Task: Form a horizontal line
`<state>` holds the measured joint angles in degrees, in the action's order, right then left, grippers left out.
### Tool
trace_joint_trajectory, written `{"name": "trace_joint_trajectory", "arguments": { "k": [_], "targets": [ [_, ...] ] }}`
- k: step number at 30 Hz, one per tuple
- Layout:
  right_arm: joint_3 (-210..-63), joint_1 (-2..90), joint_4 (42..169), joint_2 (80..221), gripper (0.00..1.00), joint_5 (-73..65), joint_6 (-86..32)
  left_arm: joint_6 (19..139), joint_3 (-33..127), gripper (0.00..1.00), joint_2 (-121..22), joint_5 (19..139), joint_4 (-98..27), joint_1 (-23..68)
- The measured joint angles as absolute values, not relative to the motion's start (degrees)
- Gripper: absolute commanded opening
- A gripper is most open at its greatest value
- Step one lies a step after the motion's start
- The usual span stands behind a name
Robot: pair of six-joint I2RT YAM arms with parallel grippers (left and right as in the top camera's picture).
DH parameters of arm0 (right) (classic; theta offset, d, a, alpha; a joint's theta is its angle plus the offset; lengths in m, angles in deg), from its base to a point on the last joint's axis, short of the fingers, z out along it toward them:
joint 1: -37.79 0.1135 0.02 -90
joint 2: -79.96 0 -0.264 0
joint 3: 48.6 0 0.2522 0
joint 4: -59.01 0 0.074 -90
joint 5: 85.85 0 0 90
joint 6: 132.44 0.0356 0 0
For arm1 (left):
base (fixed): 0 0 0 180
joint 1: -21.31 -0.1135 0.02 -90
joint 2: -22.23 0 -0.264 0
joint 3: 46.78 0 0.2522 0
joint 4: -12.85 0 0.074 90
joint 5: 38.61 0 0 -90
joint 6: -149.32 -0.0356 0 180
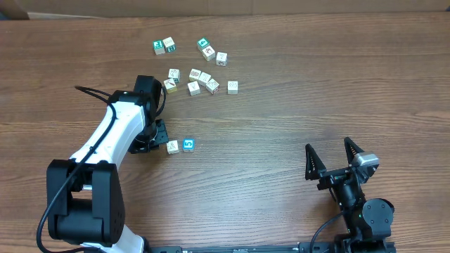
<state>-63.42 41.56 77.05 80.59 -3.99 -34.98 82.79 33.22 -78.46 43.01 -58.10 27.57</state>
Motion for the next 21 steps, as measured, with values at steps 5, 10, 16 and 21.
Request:
{"name": "trace_joint_trajectory", "arguments": {
  "k": [5,10,16,21],
  "targets": [
    [-63.42,41.56,77.02,80.59,1.0,-4.01,-34.95,82.79,33.22,0.04,-78.46,43.03,-58.1,27.57],
    [-63.42,41.56,77.02,80.59,1.0,-3.99,-35.0,82.79,33.22,0.04,-78.46,43.2,-58.18,27.6],
    [-63.42,41.56,77.05,80.59,1.0,-3.99,-34.98,82.79,33.22,0.04,-78.46,43.2,-59.04,27.57],
    [-63.42,41.56,77.02,80.59,1.0,-3.99,-34.95,82.79,33.22,0.04,-78.46,42.94,-59.25,27.6]
  ]
}}
